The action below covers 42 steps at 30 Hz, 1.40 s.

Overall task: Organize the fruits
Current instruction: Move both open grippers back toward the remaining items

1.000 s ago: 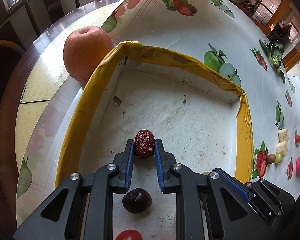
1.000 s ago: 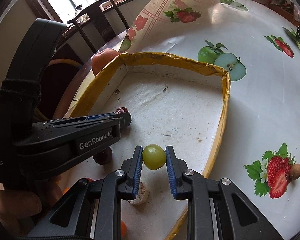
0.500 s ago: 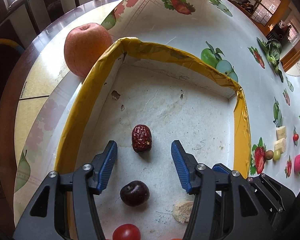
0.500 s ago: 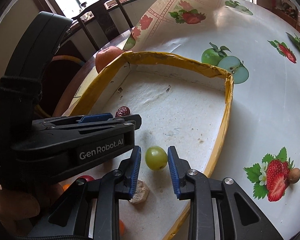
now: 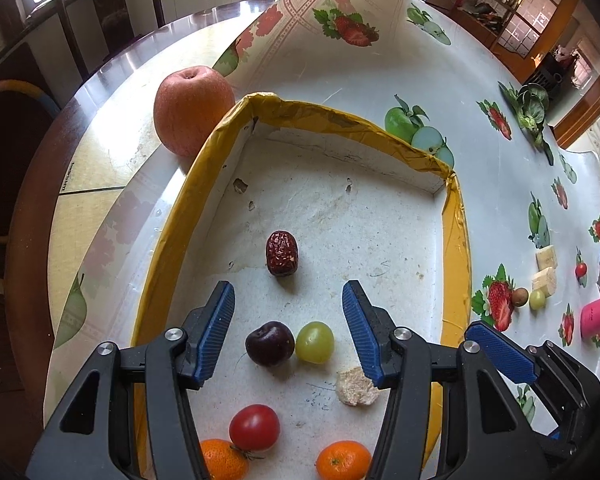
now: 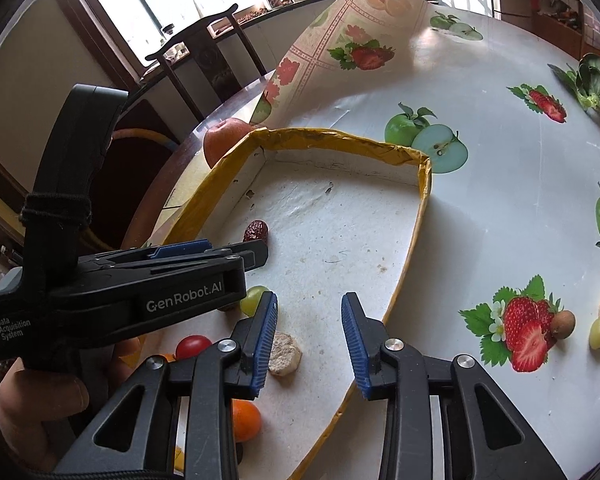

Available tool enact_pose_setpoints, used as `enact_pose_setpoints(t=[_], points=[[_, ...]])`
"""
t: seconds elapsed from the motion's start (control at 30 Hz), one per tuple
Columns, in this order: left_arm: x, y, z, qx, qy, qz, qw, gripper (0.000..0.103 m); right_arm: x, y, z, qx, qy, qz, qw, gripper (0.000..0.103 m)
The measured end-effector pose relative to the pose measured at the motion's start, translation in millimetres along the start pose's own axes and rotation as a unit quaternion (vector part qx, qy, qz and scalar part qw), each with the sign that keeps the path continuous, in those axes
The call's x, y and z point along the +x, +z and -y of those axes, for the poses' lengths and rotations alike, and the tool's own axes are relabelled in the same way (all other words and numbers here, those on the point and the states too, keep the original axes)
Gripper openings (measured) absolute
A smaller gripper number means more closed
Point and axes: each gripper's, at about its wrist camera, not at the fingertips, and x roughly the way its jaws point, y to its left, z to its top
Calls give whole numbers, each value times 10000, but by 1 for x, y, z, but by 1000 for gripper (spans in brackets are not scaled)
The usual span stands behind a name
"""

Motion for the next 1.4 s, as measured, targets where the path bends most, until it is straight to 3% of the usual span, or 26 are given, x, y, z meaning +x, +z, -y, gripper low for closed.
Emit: enact_pose_setpoints(t=[0.77,1.4], points=[[-56,-41,71,651,-306,296,9970,55,-117,-64,70,870,-643,547,9926,38],[-76,-64,118,1000,-454,353,9933,55,-170,-107,110,1273,-961,784,9841,38]])
